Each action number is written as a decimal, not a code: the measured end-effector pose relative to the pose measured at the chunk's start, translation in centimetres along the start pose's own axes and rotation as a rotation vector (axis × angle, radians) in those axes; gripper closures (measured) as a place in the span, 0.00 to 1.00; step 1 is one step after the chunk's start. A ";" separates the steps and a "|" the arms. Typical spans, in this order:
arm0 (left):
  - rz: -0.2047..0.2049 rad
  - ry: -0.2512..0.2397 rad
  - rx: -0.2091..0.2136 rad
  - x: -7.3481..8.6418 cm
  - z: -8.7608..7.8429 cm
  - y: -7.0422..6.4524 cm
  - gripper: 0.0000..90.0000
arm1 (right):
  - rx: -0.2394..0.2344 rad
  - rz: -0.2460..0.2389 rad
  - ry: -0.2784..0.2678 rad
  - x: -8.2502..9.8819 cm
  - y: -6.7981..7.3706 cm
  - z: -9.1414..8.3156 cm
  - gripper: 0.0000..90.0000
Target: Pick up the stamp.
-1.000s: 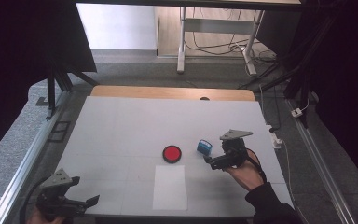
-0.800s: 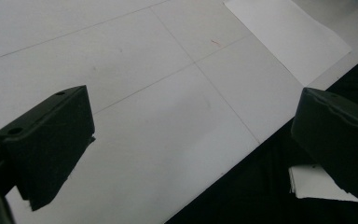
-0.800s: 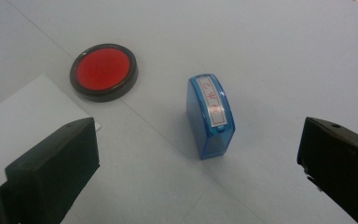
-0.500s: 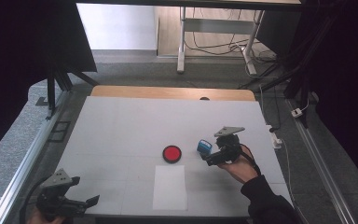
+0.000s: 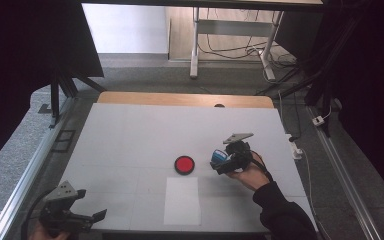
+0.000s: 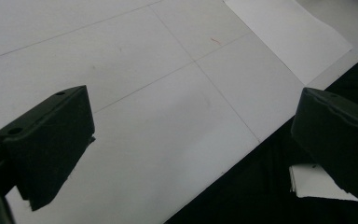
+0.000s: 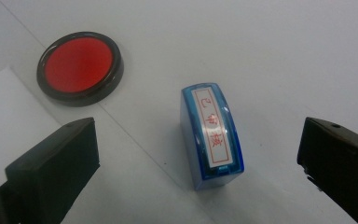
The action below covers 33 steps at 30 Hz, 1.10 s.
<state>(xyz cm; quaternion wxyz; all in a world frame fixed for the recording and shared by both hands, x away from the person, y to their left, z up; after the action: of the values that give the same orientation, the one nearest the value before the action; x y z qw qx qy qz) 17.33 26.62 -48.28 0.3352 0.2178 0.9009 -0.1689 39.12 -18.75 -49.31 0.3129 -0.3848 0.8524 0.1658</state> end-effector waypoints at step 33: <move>0.012 0.007 -0.006 0.0 0.1 -0.1 0.00 | -0.051 -0.068 0.048 -0.5 -1.2 0.8 0.63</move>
<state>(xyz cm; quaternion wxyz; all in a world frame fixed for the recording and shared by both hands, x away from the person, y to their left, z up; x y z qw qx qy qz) 17.35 26.47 -48.32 0.3336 0.2227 0.9013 -0.1634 40.65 -18.80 -49.65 0.2880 -0.4252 0.8415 0.1675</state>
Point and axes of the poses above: each handheld gripper's, and its own axes: z roughly forward along the jaws, x roughly out of its underside, y roughly to its left, the point moved 1 cm from there along z, roughly forward along the jaws, and after that the axes turned 4 degrees about -x, right-handed, at the moved point
